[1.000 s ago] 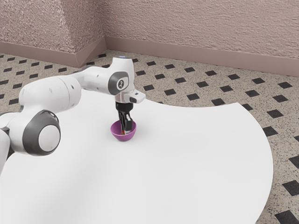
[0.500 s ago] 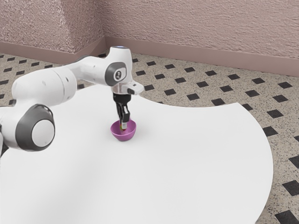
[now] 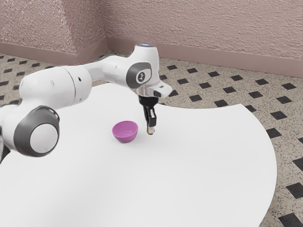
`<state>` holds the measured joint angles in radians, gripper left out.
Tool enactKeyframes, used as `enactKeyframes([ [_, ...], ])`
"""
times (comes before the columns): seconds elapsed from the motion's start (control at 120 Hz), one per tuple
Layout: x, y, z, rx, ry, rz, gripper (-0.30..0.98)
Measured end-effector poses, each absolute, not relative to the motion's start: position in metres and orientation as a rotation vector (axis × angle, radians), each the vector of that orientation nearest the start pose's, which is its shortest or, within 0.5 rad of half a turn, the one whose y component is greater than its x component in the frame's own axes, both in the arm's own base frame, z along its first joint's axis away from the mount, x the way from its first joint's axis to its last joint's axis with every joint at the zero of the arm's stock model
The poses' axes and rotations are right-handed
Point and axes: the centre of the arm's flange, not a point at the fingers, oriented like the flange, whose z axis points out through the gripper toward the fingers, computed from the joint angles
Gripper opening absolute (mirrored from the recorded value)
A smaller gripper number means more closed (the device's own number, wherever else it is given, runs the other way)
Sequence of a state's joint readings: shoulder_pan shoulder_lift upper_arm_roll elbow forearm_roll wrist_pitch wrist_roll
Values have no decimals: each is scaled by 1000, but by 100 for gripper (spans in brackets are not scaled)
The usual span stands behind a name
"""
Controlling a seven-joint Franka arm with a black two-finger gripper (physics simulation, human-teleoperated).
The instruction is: Take strawberry from the bowl
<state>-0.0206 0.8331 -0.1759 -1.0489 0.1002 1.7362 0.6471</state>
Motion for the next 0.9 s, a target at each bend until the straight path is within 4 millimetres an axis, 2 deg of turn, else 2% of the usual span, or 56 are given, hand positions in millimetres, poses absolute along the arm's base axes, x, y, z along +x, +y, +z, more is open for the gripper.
enactKeyframes([
  [0.075,747,-105,308,-2950,1284,205,5],
  [0.225,749,-111,280,-2968,1276,203,5],
  [0.367,751,-111,271,-2976,1264,186,6],
  [0.567,752,-112,273,-2985,1254,165,41],
  [0.617,753,-112,294,-2980,1249,128,47],
  [0.7,738,-115,365,-2955,1233,53,54],
  [0.75,717,-112,416,-2937,1197,14,57],
  [0.808,684,-95,477,-2926,1103,-39,60],
  [0.858,651,-74,519,-2945,987,-68,62],
  [0.9,626,-64,552,-2962,905,-104,63],
])
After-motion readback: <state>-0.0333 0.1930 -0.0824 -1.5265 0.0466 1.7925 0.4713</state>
